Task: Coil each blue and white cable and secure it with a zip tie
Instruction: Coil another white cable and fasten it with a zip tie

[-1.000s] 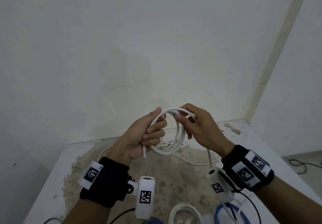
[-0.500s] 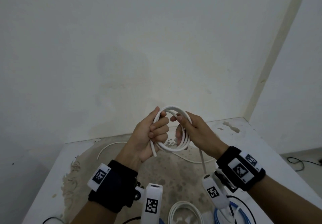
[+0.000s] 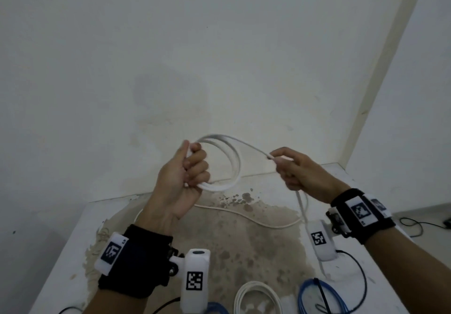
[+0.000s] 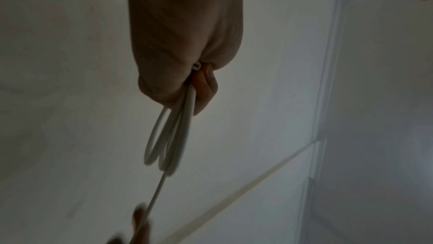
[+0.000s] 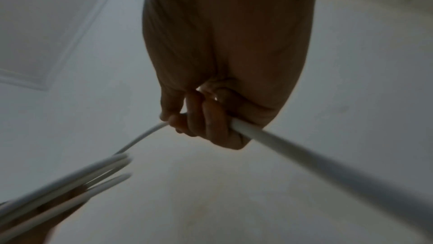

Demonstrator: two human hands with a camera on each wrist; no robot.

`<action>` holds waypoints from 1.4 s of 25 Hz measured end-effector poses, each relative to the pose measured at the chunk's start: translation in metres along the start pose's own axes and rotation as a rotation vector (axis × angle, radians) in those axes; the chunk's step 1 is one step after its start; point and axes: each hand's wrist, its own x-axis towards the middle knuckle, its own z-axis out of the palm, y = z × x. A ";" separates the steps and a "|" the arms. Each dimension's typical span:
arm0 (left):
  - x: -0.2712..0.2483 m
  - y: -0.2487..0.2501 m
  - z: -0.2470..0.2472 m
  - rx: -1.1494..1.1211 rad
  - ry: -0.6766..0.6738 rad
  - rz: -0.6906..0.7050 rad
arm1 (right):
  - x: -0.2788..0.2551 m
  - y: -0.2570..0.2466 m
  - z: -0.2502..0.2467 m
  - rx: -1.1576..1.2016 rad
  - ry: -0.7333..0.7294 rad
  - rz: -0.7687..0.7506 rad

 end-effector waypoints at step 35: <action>0.018 -0.033 -0.040 0.375 0.261 0.093 | -0.078 0.071 0.099 -0.769 -0.464 0.022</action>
